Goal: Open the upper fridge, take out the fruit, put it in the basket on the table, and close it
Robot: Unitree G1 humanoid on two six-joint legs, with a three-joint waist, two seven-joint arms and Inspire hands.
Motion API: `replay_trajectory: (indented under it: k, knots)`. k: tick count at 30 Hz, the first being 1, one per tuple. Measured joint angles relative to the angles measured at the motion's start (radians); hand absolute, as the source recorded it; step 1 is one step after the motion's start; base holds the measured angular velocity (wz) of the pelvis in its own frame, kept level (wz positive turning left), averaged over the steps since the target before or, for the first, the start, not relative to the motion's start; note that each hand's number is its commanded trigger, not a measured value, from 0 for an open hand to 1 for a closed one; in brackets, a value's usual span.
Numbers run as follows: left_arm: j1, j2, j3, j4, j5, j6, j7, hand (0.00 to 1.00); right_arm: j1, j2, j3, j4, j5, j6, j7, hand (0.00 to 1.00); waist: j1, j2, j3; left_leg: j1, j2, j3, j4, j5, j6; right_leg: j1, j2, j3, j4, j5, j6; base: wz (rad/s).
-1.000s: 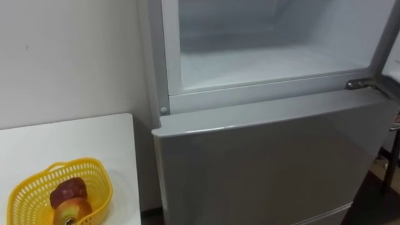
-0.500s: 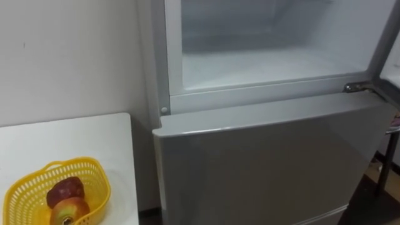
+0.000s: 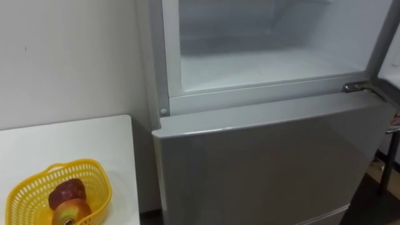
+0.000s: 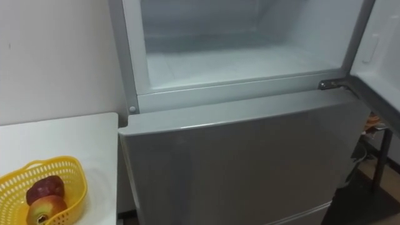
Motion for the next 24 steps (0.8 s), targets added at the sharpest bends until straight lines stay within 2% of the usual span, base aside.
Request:
replay_trajectory:
  k: [3, 5, 20, 24]
  knots:
    - [-0.001, 0.001, 0.001, 0.027, 0.0, -0.002, 0.004, 0.0, 0.0, -0.032, 0.0, -0.033, -0.013, -0.007, 0.0, 0.0, 0.001, -0.002, 0.0009, 0.002, 0.0, -0.001, 0.0, 0.0, 0.0, 0.006, 0.0, 0.0, -0.003, 0.0, 0.0, 0.0]
    - [0.0, 0.001, 0.001, 0.038, 0.0, -0.002, 0.004, 0.0, 0.0, -0.038, 0.0, -0.049, -0.013, -0.012, -0.001, 0.0, 0.001, -0.005, 0.002, 0.003, 0.0, -0.001, 0.001, 0.0, 0.0, 0.007, 0.0, 0.0, -0.004, 0.0, 0.0, 0.0]
    - [-0.001, 0.003, -0.001, 0.088, -0.001, -0.007, 0.002, 0.0, 0.001, -0.036, 0.028, -0.062, -0.138, -0.01, 0.012, 0.0, 0.023, -0.016, 0.009, 0.015, 0.0, -0.001, 0.002, 0.0, 0.0, -0.001, -0.006, -0.001, -0.001, -0.003, -0.001, -0.01]
    - [-0.002, 0.001, -0.001, 0.104, 0.002, -0.009, -0.003, 0.0, 0.001, -0.036, 0.058, -0.063, -0.241, -0.01, 0.013, 0.0, 0.029, -0.018, 0.0085, 0.014, 0.001, -0.002, 0.002, 0.0, 0.0, -0.002, -0.005, -0.002, -0.002, -0.002, -0.001, -0.02]
